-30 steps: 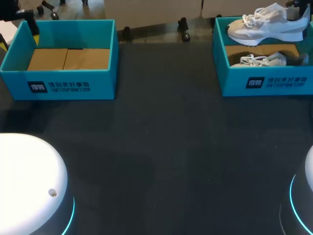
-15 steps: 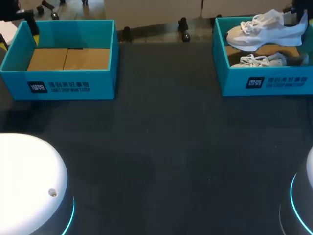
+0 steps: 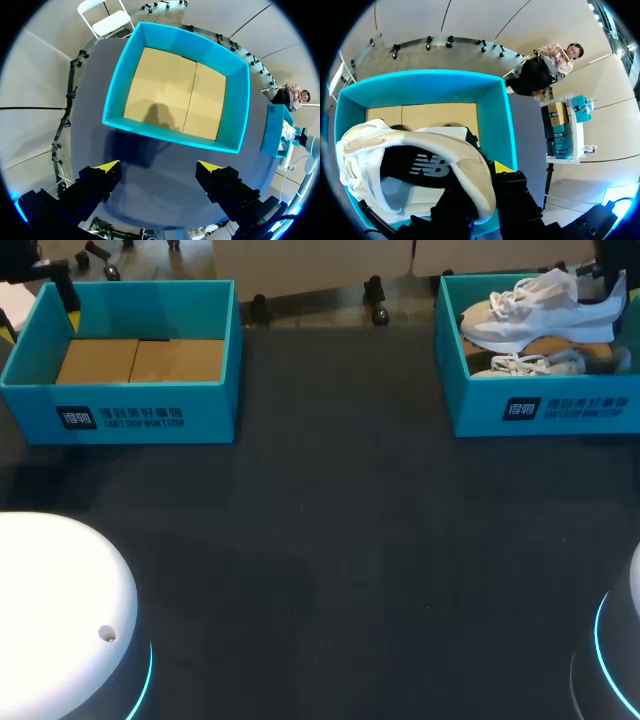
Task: Take the shoe out of the shoebox, open the shoe tongue, remove and reinsert the insole, then place the shoe into the shoebox
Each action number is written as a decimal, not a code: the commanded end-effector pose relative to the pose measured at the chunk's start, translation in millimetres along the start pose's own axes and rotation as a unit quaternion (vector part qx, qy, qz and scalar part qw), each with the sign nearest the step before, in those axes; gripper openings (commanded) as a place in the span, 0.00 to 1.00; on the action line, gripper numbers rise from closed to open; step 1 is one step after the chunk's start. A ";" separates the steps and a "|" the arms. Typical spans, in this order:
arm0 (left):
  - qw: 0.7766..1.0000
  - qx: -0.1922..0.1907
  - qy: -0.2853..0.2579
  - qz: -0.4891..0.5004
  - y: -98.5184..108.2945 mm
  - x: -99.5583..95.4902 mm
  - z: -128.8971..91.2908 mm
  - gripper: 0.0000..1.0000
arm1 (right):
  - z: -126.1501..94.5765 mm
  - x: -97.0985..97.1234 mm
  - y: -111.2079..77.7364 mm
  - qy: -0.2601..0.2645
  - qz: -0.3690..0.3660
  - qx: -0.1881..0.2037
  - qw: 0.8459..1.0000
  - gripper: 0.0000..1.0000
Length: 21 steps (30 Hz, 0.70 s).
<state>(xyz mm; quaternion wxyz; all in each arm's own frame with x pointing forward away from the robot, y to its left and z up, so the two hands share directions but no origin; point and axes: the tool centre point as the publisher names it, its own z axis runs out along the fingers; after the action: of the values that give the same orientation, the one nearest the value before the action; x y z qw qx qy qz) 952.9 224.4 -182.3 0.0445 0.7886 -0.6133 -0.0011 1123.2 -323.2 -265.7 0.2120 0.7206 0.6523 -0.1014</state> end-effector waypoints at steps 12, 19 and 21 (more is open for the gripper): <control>1.000 0.001 0.000 0.000 0.9 -0.2 -0.5 1.00 | 21.1 2.4 0.3 0.007 0.015 0.011 1.000 0.00; 1.000 0.001 0.000 0.000 0.9 -0.2 -0.5 1.00 | 18.4 -1.3 13.4 -0.004 0.014 -0.001 1.000 0.00; 1.000 0.001 0.000 0.000 0.9 -0.2 -0.5 1.00 | 19.9 -2.1 15.6 -0.003 0.015 -0.002 1.000 0.00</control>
<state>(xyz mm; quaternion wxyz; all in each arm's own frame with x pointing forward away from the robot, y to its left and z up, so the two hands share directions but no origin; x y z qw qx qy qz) 952.9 224.5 -182.4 0.0444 0.7886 -0.6133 -0.0011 1134.5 -333.3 -279.7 0.2201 0.7282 0.6417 -0.0974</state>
